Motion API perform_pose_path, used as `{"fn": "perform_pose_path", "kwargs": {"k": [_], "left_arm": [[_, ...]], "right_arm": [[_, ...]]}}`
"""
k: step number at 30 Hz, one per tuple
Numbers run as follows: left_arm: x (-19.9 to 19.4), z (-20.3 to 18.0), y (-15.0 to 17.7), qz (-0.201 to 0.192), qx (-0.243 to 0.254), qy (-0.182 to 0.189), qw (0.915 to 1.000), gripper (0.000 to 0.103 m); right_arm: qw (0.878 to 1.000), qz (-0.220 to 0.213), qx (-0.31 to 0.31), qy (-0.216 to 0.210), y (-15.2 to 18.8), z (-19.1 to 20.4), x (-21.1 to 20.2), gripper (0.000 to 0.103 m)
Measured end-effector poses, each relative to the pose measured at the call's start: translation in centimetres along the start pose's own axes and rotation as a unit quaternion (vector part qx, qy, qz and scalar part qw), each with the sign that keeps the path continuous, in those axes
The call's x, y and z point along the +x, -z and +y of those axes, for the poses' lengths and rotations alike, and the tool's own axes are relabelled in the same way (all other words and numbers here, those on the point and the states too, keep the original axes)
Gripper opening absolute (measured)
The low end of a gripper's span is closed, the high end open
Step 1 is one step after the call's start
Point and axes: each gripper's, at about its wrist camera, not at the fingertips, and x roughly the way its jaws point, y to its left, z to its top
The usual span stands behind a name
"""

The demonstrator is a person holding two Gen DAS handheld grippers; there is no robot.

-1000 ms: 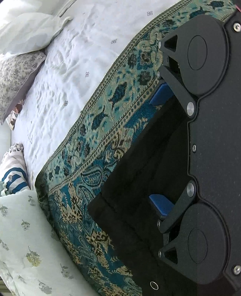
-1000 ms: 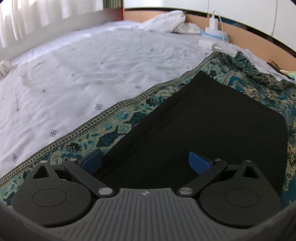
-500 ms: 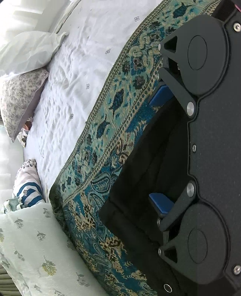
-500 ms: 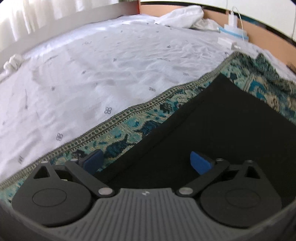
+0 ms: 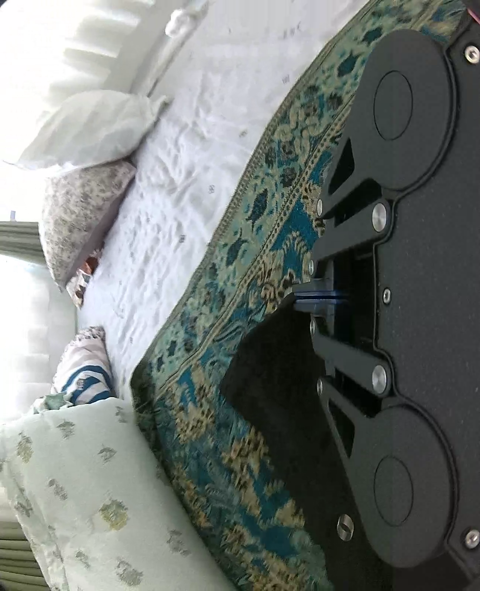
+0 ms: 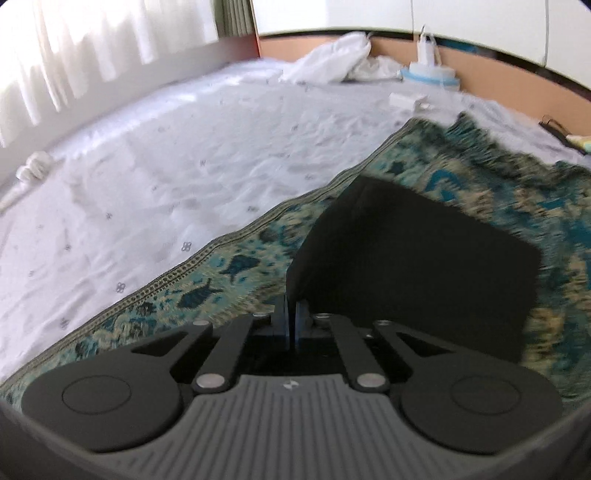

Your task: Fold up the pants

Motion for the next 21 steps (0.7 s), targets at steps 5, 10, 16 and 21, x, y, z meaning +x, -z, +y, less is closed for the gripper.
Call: {"fn": "perform_pose_path", "kwargs": {"k": [5,10,16,21], "left_arm": [[-5.3,5.2,0.4,-0.006,0.015,0.056,0.9983,0.002],[-10.5,12.4,2.8,0.000,0.014,0.099,0.9949,0.002],[-15.6,19.4,5.8,-0.028,0.027,0.115,0.9926,0.002],[-17.2,21.8,7.2,-0.014,0.036,0.130,0.9908,0.002]], "right_arm": [[0.999,-0.020,0.002,-0.028,2.1,-6.2,-6.4,0.005],[0.999,-0.020,0.037,-0.034,6.7,-14.4,-12.0,0.005],[0.999,-0.043,0.026,0.015,12.6,-21.9,-17.0,0.002],[0.994,-0.020,0.083,-0.075,14.8,-26.3,-18.8,0.017]]}}
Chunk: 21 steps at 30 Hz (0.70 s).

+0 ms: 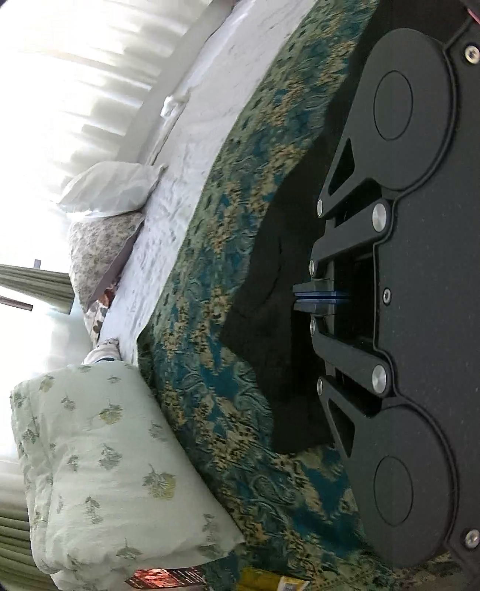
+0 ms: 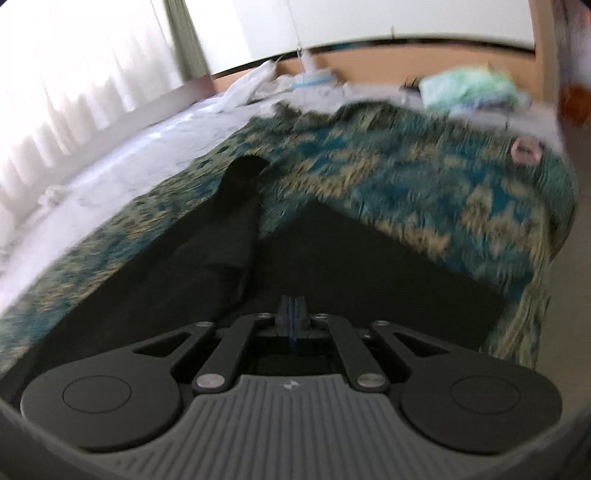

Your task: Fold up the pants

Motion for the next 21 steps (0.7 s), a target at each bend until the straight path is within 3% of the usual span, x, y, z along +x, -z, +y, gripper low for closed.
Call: {"fn": "perform_pose_path", "kwargs": {"k": [1,2,4,7,9,11,13,14,15,16,17,19,21], "left_arm": [[-0.1,0.1,0.2,0.000,0.002,0.000,1.0000,0.002],[-0.2,0.1,0.4,-0.001,0.003,0.000,1.0000,0.002],[-0.3,-0.1,0.6,-0.006,0.011,-0.004,0.9999,0.002],[0.2,-0.4,0.7,-0.002,0.014,-0.009,0.9999,0.002],[0.6,-0.5,0.6,0.002,0.013,-0.013,0.9998,0.002],[1.1,-0.5,0.6,0.004,0.017,-0.016,0.9997,0.002],[1.5,-0.5,0.7,0.005,0.024,-0.021,0.9995,0.002],[1.7,-0.6,0.6,0.007,0.025,-0.023,0.9994,0.002],[1.9,-0.6,0.6,0.008,0.024,-0.023,0.9994,0.002],[2.0,-0.6,0.5,0.009,0.020,-0.023,0.9995,0.002],[2.0,-0.5,0.3,0.008,0.015,-0.021,0.9996,0.002],[1.8,-0.4,0.0,0.002,0.006,-0.013,0.9999,0.002],[1.1,-0.1,-0.3,-0.003,0.005,-0.003,1.0000,0.002]], "right_arm": [[1.000,0.000,0.007,-0.012,0.1,-0.2,-0.1,0.023],[1.000,0.003,0.004,-0.017,0.1,-0.2,0.0,0.050],[0.999,0.005,-0.026,-0.020,0.0,0.7,0.5,0.067],[0.991,-0.013,-0.130,0.019,-0.2,4.1,2.1,0.074],[0.977,-0.034,-0.202,0.061,-0.4,6.7,4.0,0.081],[0.963,-0.023,-0.255,0.083,-0.9,8.7,7.0,0.088],[0.955,-0.001,-0.280,0.096,-1.6,9.8,10.0,0.088],[0.953,0.010,-0.280,0.112,-2.1,10.0,11.6,0.081],[0.957,0.016,-0.263,0.124,-2.6,9.8,12.8,0.066],[0.963,0.010,-0.232,0.138,-3.1,9.3,13.1,0.010],[0.966,-0.014,-0.195,0.172,-3.6,8.9,12.6,0.005],[0.977,-0.046,-0.146,0.148,-4.7,7.9,10.8,0.005],[0.979,-0.078,-0.125,0.140,-5.1,6.9,8.1,0.005]]}}
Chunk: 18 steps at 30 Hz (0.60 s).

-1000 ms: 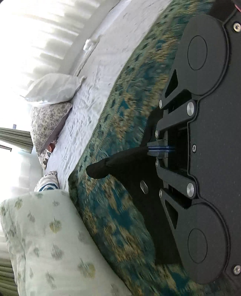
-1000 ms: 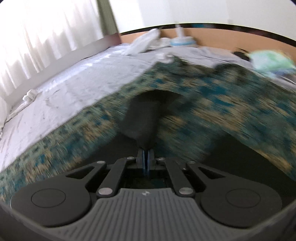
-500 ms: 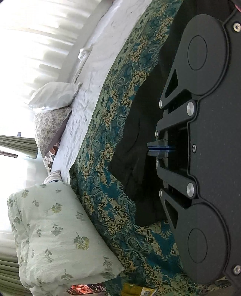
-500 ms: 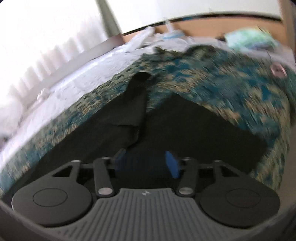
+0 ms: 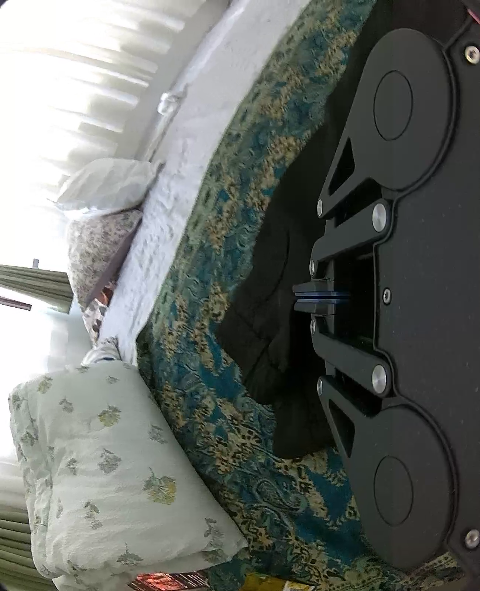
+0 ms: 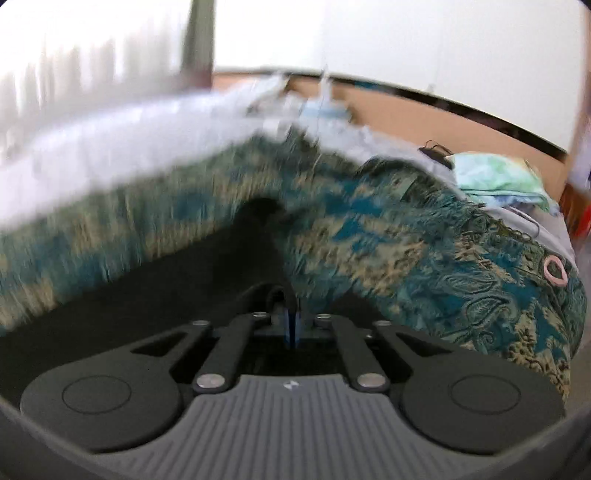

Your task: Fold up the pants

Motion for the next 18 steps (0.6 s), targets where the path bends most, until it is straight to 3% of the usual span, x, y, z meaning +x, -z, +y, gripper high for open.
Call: {"fn": "perform_pose_path", "kwargs": {"k": [5,10,13,18], "left_arm": [[-2.6,1.9,0.7,-0.010,-0.003,0.006,0.9999,0.002],[-3.2,4.1,3.2,0.015,0.011,0.001,0.9998,0.002],[-2.7,5.0,4.7,0.035,0.016,-0.012,0.9992,0.002],[-2.3,5.6,6.2,0.040,0.024,-0.021,0.9987,0.002]], "right_arm": [[0.998,-0.029,0.045,-0.037,1.6,-6.1,-5.6,0.005],[0.997,0.024,0.061,-0.030,5.8,-10.3,-6.1,0.006],[0.996,0.053,0.069,-0.020,8.5,-11.6,-5.6,0.005],[0.999,0.025,0.045,-0.009,9.1,-11.6,-7.6,0.006]]}}
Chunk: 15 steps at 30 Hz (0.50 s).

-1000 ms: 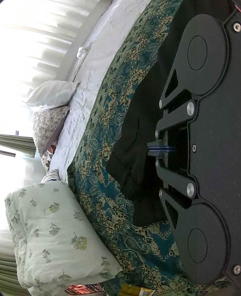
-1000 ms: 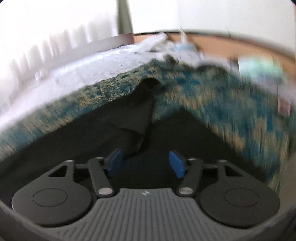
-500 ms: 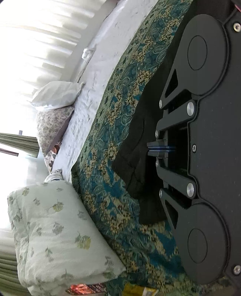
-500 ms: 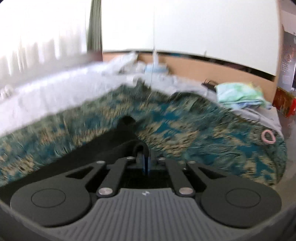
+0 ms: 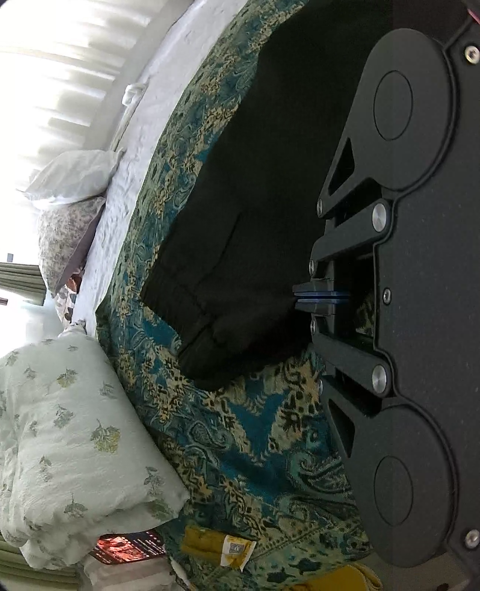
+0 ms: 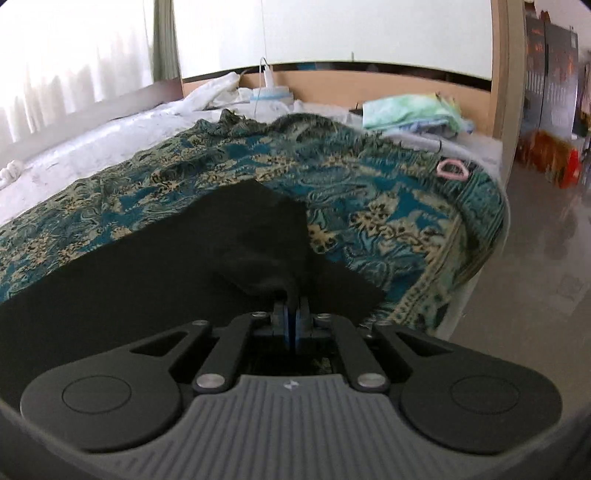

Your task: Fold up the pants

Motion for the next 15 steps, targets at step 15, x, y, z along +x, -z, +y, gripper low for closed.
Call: {"fn": "perform_pose_path", "kwargs": {"k": [15], "left_arm": [[0.8,3.4,0.8,0.011,-0.007,-0.044,0.9989,0.001]], "right_arm": [[0.999,-0.011,-0.037,0.020,0.7,-0.7,0.1,0.025]]}}
